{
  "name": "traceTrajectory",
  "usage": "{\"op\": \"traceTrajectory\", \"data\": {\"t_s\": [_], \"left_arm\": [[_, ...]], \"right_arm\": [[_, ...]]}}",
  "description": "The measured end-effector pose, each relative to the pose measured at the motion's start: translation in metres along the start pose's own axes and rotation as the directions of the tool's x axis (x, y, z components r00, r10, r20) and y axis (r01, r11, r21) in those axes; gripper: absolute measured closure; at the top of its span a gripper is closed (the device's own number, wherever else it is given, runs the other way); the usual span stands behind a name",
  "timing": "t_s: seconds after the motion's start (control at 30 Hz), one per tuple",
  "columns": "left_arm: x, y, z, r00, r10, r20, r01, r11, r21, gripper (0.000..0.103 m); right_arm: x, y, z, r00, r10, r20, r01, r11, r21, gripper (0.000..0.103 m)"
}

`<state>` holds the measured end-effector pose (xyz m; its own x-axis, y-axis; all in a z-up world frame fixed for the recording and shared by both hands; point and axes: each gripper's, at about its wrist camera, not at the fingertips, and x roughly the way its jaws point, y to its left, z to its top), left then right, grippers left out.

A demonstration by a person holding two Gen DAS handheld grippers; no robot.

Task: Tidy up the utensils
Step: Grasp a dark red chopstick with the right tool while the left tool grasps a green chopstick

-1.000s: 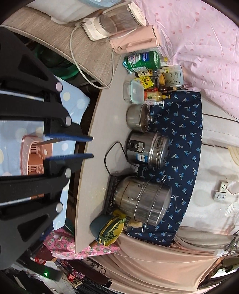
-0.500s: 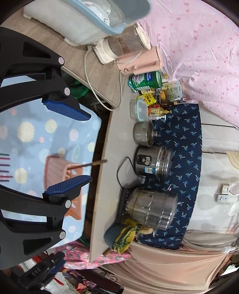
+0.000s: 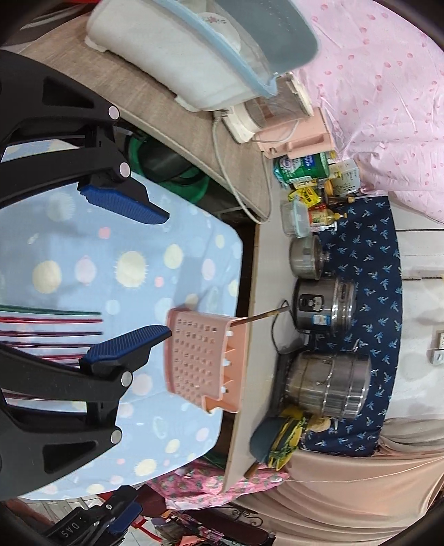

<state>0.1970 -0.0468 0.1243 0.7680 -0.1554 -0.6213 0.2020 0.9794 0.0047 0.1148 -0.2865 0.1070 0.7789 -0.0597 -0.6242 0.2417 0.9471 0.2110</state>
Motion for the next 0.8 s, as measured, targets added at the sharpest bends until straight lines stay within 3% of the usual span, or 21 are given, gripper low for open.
{"op": "traceTrajectory", "data": {"t_s": [0.43,0.8], "left_arm": [[0.003,0.006,-0.091,0.991,0.034,-0.132,-0.032,0.999,0.017,0.044],[0.009,0.019,-0.151,0.97,0.037,-0.241,-0.037,0.999,0.004,0.044]], "right_arm": [[-0.013,0.0,-0.084,0.993,-0.05,-0.107,0.046,0.998,-0.037,0.052],[-0.01,-0.006,-0.139,0.978,-0.074,-0.195,0.068,0.997,-0.037,0.052]]}}
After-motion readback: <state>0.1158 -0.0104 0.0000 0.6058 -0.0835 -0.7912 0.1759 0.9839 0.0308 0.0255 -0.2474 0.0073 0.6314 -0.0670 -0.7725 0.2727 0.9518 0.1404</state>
